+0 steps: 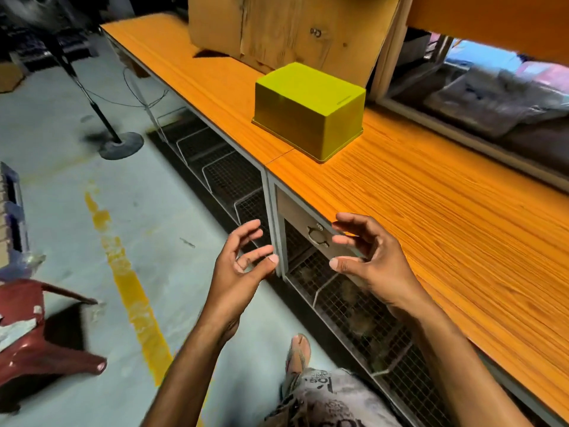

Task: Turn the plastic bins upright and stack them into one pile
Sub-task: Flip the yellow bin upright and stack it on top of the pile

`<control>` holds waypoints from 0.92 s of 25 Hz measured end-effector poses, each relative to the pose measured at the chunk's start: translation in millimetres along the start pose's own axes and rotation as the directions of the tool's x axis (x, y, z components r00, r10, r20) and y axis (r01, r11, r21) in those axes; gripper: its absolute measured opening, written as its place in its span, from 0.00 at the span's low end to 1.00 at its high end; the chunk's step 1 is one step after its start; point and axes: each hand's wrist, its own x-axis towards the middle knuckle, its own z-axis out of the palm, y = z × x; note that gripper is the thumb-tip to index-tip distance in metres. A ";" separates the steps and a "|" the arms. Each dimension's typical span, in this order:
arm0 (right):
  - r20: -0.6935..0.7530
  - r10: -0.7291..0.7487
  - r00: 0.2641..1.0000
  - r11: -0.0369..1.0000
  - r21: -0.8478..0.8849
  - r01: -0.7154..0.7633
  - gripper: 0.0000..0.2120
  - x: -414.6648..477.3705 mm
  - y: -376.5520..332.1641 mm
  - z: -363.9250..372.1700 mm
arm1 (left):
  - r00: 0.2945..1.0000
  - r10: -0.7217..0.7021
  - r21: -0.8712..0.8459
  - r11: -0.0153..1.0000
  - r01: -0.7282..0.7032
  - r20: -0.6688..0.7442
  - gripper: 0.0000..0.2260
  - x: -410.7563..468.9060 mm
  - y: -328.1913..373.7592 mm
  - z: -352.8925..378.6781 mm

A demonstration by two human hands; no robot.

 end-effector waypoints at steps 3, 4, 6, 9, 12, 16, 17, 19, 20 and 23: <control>-0.051 -0.034 0.998 0.998 -0.054 0.031 0.32 68.7 0.6 -2.2 | 0.999 0.014 0.008 1.000 -0.014 0.039 0.26 73.6 11.2 -4.1; -0.072 -0.044 0.996 0.997 -0.067 0.039 0.32 93.7 -0.9 -2.3 | 0.999 0.014 0.009 1.000 -0.015 0.047 0.26 99.2 16.6 -4.5; -0.102 -0.074 0.992 0.994 -0.085 0.066 0.30 138.5 -8.7 -1.2 | 0.998 0.017 -0.005 1.000 -0.017 0.052 0.24 144.1 29.2 -3.5; -0.156 -0.130 0.979 0.984 -0.140 0.108 0.23 209.3 -25.6 -2.5 | 0.998 -0.016 -0.051 0.999 0.019 0.063 0.22 212.4 46.3 1.4; -0.257 -0.219 0.941 0.949 -0.278 0.145 0.18 279.4 -39.0 -14.9 | 0.993 -0.080 -0.074 0.993 0.087 0.092 0.19 273.5 57.0 15.6; -0.369 -0.321 0.872 0.809 -0.585 0.050 0.18 375.3 -49.9 -35.5 | 0.971 -0.157 -0.060 0.984 0.170 0.178 0.23 353.2 65.0 42.6; -0.371 -0.348 0.861 0.745 -0.667 0.014 0.19 396.6 -51.4 -40.0 | 0.962 -0.187 -0.042 0.979 0.199 0.199 0.25 369.3 67.6 49.6; -0.363 -0.362 0.859 0.605 -0.792 -0.080 0.22 435.7 -54.2 -47.4 | 0.941 -0.238 -0.007 0.969 0.247 0.241 0.30 392.8 72.4 61.4; -0.369 -0.330 0.869 0.545 -0.826 -0.143 0.23 454.1 -55.6 -51.9 | 0.930 -0.261 0.011 0.963 0.268 0.258 0.33 402.1 75.0 66.0; -0.438 -0.125 0.890 0.423 -0.835 -0.352 0.24 493.7 -55.8 -64.4 | 0.892 -0.326 0.040 0.943 0.330 0.313 0.39 423.9 82.6 73.7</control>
